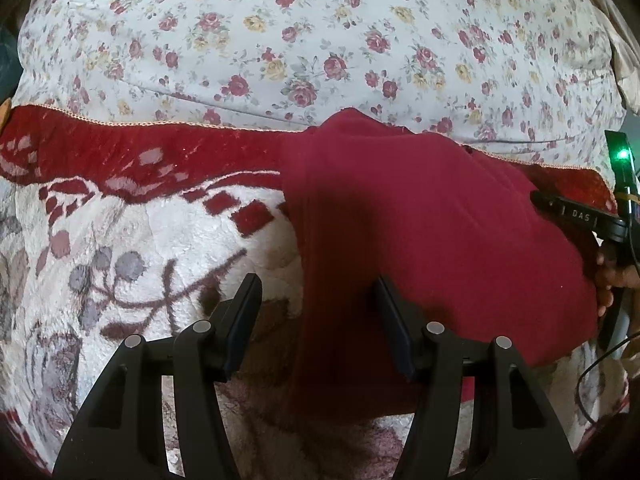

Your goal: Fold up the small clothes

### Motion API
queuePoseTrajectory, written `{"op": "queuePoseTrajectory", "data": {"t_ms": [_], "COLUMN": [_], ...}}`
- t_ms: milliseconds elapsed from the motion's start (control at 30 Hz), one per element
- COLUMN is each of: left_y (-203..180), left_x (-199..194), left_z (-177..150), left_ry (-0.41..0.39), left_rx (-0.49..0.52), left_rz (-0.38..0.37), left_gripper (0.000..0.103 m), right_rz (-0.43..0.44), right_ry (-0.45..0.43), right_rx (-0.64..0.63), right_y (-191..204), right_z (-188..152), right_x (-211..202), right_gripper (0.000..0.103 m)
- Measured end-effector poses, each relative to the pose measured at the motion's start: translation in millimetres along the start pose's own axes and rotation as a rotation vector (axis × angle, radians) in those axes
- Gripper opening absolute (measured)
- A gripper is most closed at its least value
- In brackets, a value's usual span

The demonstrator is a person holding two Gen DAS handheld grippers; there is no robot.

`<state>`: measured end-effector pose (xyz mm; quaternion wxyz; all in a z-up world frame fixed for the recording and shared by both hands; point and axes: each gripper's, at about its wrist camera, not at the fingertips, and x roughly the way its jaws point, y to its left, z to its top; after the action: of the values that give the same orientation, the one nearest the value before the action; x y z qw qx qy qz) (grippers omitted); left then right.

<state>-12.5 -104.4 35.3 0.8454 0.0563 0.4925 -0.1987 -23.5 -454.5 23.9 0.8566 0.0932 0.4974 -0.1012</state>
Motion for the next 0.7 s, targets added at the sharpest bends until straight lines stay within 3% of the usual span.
{"op": "queuePoseTrajectory", "data": {"t_ms": [100, 300, 400, 600, 700], "left_y": [0, -1, 0, 6, 9], "left_x": [1, 0, 0, 1, 1], "left_z": [0, -2, -2, -2, -1], "left_ry": [-0.002, -0.006, -0.006, 0.007, 0.012], "left_rx": [0.000, -0.003, -0.004, -0.048, -0.070], "left_rz": [0.002, 0.005, 0.003, -0.031, -0.051], "left_gripper": [0.058, 0.058, 0.059, 0.058, 0.058], "right_rz": [-0.014, 0.113, 0.131, 0.075, 0.138], "right_ry": [-0.003, -0.042, 0.001, 0.045, 0.002], "right_rx": [-0.003, -0.071, -0.126, -0.153, -0.158], "right_y": [4, 32, 55, 72, 89], "right_z": [-1, -14, -26, -23, -11], "right_x": [-14, -57, -46, -30, -44], "right_gripper": [0.040, 0.041, 0.041, 0.045, 0.045]}}
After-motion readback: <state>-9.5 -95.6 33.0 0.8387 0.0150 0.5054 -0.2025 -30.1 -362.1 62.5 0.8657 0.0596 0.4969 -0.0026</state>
